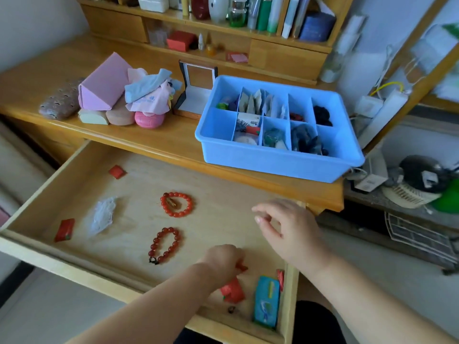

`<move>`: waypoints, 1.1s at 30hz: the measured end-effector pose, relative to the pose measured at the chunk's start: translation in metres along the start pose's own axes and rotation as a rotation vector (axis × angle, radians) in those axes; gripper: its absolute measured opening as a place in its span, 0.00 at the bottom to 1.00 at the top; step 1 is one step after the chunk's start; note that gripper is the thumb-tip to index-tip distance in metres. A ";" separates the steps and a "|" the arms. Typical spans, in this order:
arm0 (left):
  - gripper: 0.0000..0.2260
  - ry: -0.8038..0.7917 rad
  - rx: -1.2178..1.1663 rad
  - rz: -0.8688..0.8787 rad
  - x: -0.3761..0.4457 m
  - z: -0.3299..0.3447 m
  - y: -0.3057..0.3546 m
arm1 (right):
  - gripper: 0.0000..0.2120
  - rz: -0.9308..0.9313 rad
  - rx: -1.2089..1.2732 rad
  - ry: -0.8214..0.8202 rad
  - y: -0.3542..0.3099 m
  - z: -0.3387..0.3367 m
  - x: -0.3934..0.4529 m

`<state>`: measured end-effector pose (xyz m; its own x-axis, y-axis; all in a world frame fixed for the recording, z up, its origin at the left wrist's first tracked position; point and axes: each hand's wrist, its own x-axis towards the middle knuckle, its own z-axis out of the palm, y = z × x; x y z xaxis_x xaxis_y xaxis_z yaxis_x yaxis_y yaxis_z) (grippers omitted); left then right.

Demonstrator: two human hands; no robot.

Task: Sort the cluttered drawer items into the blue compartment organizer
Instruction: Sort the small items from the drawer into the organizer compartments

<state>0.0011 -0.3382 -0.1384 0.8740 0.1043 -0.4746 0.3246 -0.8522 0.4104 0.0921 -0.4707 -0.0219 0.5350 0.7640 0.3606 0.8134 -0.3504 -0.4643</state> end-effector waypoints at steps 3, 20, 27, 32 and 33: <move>0.06 0.101 -0.270 -0.053 -0.006 -0.017 -0.011 | 0.08 0.237 0.076 -0.275 0.010 0.020 -0.040; 0.17 -0.168 0.214 0.099 -0.030 -0.006 -0.008 | 0.05 0.491 -0.204 -0.814 0.001 0.096 -0.054; 0.13 -0.226 0.271 0.092 -0.033 -0.002 -0.015 | 0.05 0.433 -0.150 -0.638 0.042 0.046 -0.017; 0.14 -0.214 0.142 0.051 -0.037 -0.004 -0.010 | 0.11 0.252 -0.441 -0.858 0.035 0.044 -0.014; 0.12 -0.222 0.144 0.034 -0.037 -0.003 -0.008 | 0.14 0.191 -0.552 -0.940 0.031 0.047 -0.015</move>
<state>-0.0330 -0.3335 -0.1214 0.7774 -0.0269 -0.6284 0.2280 -0.9191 0.3214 0.0984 -0.4676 -0.0800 0.4665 0.6965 -0.5452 0.8510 -0.5215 0.0620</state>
